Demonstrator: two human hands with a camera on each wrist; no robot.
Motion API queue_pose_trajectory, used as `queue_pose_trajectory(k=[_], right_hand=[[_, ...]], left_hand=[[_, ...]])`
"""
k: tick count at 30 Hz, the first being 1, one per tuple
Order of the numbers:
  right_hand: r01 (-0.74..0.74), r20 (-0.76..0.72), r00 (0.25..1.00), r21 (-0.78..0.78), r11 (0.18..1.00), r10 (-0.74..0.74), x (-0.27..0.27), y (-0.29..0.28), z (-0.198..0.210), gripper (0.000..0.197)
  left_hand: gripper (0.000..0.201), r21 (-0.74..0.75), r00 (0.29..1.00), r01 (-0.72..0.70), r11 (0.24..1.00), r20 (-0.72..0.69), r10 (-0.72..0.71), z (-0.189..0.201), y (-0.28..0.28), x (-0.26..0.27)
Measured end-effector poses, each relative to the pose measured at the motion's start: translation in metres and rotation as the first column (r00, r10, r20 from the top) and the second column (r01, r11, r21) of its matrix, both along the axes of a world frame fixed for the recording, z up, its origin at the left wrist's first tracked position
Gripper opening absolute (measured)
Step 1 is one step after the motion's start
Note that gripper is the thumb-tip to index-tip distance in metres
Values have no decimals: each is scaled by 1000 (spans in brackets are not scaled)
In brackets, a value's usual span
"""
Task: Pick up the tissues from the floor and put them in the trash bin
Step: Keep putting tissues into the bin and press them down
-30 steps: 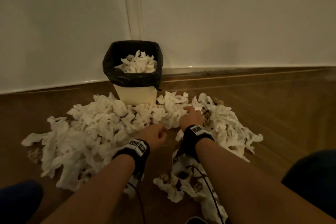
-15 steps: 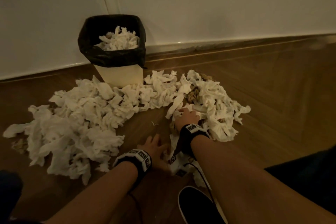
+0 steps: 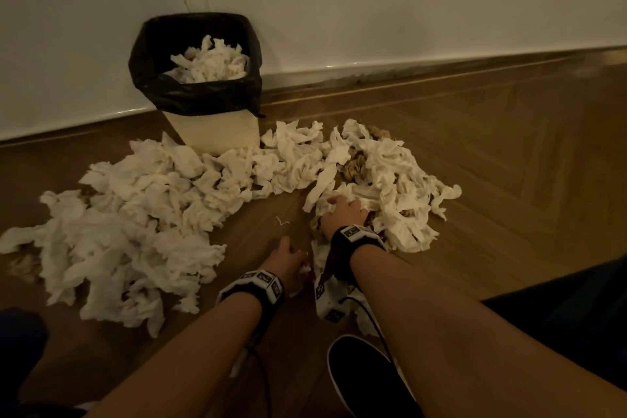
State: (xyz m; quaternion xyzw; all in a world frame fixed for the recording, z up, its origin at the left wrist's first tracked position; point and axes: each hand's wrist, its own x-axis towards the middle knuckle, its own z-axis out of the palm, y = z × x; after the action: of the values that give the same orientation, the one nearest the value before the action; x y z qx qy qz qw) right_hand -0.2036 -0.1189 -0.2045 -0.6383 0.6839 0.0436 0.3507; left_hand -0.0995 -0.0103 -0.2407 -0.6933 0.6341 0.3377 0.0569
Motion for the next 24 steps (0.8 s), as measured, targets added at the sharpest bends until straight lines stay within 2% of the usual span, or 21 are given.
queue_pose_trajectory(k=[5,6,11,14,17,20,24], right_hand=[[-11,-15,1000,-17,1000,11,2,4,-4,47],[-30,-24,999,-30,999,29,1,5,-5,48],[-244,-83,967,-23,970,241,-2,9,-13,57],[-379,-158,911,39,925,380,-2,12,-18,62],[-378,-163,913,10,926,375,-1,15,-22,46],[-370,-139,923,-66,927,359,-1,13,-24,37],[-233,35,970,-151,961,241,-3,8,-21,34]], left_hand=[[24,47,993,72,996,87,-76,1,-10,3],[21,73,995,25,997,91,-32,3,-12,2],[39,139,996,-89,986,23,86,7,-21,4],[37,114,999,-13,993,48,7,6,-26,8],[35,101,997,-4,995,81,-4,8,-27,12],[29,58,994,-78,995,82,73,15,-32,13],[33,-19,968,-241,970,68,242,20,-37,18]])
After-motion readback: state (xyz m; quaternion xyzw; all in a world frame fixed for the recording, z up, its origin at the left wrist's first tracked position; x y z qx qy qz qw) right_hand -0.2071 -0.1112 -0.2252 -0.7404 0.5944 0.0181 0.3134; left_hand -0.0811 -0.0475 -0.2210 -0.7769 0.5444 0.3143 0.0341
